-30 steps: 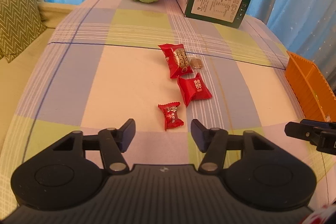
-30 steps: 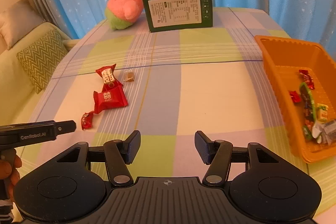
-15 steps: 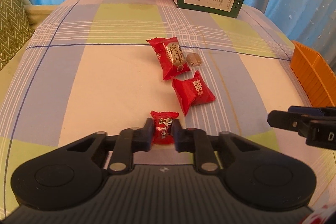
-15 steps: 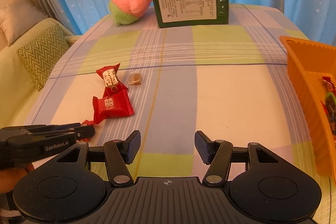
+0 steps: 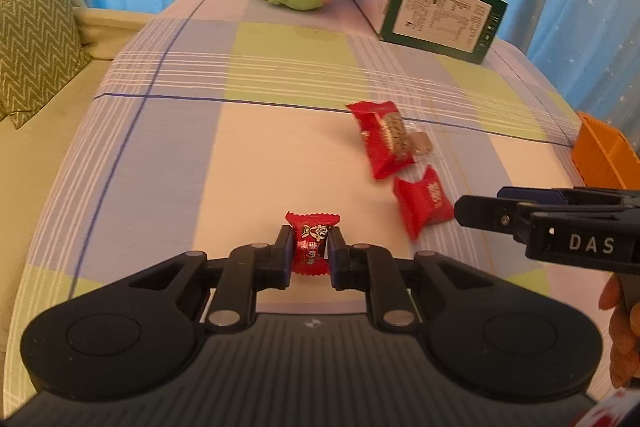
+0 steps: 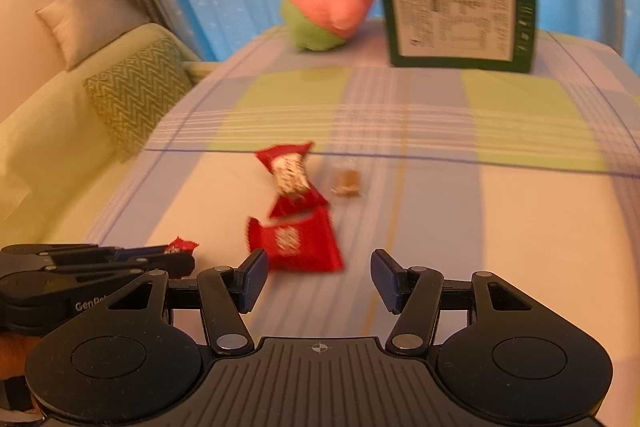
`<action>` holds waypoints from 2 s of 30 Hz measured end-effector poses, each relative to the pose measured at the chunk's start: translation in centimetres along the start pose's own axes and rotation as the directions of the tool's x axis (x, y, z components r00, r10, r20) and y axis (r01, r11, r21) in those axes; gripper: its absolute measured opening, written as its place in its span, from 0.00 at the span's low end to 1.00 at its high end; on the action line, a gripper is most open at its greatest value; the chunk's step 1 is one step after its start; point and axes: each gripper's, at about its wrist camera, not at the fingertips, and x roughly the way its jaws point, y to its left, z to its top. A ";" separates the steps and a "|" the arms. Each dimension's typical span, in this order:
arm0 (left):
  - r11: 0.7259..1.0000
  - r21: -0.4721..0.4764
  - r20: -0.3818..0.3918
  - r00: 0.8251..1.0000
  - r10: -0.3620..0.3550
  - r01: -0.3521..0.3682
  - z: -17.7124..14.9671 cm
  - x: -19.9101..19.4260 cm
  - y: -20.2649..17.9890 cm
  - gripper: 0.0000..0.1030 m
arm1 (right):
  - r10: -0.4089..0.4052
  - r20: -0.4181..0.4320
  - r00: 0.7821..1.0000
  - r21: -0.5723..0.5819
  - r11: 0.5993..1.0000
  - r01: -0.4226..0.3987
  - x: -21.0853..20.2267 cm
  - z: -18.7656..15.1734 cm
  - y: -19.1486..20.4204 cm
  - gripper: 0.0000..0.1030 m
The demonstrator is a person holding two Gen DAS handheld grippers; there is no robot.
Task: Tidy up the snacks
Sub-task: 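Grasp the red packet printed with a double-happiness symbol with the right tool, then carry both red candies toward the orange tray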
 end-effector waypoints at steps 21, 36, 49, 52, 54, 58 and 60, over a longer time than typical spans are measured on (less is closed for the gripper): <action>0.996 -0.086 0.012 1.000 -0.006 0.007 -0.7 -0.4 2.1 0.15 | -0.061 -0.041 0.997 -0.167 0.985 0.053 5.1 -0.1 3.1 0.44; 0.999 -0.040 0.038 0.999 -0.019 0.021 -0.8 -5.1 -1.1 0.15 | -0.095 0.016 0.995 -0.089 0.991 0.096 -3.2 -1.5 2.7 0.44; 0.999 0.019 0.052 0.997 -0.052 0.051 -2.3 -10.9 -6.7 0.15 | -0.150 0.037 0.988 0.009 0.989 0.150 -11.8 -4.1 1.8 0.44; 0.997 0.040 0.053 0.997 -0.062 0.059 -2.7 -12.1 -8.1 0.15 | -0.168 0.042 0.985 0.026 0.986 0.167 -13.7 -4.8 1.3 0.44; 0.997 0.041 0.053 0.996 -0.074 0.071 -3.0 -12.8 -8.9 0.15 | -0.179 0.042 0.983 0.037 0.983 0.177 -14.9 -5.2 0.9 0.44; 0.995 0.045 0.052 0.994 -0.093 0.091 -3.5 -14.0 -10.4 0.15 | -0.203 0.050 0.978 0.059 0.978 0.200 -17.4 -6.0 0.0 0.44; 0.994 0.048 0.051 0.993 -0.105 0.102 -3.6 -14.5 -11.2 0.15 | -0.217 0.055 0.975 0.073 0.974 0.212 -18.6 -6.4 -0.6 0.44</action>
